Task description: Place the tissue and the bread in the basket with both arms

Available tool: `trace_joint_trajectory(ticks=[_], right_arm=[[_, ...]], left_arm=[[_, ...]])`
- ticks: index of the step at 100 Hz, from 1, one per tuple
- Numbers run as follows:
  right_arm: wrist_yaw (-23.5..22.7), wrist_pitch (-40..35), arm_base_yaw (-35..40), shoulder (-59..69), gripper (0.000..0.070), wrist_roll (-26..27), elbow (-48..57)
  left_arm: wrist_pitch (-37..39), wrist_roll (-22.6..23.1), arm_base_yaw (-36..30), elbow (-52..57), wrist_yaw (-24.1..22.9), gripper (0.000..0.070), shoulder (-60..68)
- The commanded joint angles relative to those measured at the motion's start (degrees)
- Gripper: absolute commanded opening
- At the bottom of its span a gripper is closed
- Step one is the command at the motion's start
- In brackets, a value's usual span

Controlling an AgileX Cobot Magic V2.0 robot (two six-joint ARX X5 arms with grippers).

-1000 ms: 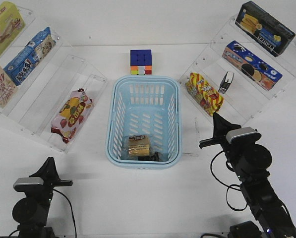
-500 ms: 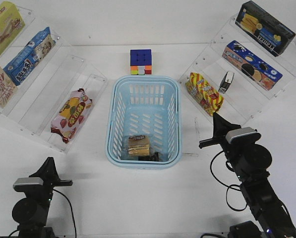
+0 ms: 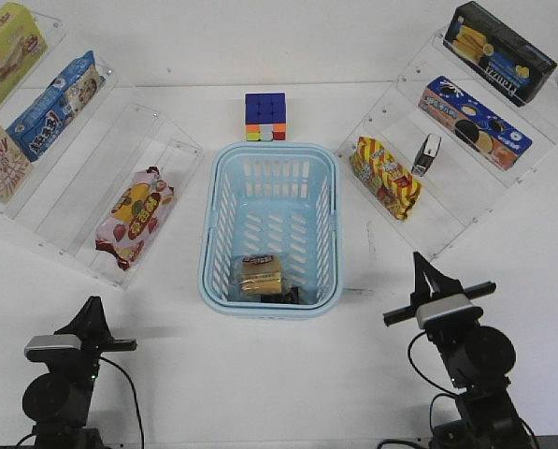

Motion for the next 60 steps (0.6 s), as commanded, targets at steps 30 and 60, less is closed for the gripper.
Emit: trace_joint_trajectory(ticks=[30, 60], right_arm=[[0.3, -13.0, -6.4, -23.2, 0.0001, -1.5, -15.4], [3.8, -16.7, -9.2, -26.1, 0.0001, 6.3, -15.5]], left_arm=[[0.9, 0.7, 0.0, -1.2, 0.1, 0.0001, -0.1], [0.9, 0.7, 0.0, -1.2, 0.1, 0.0001, -0.1]])
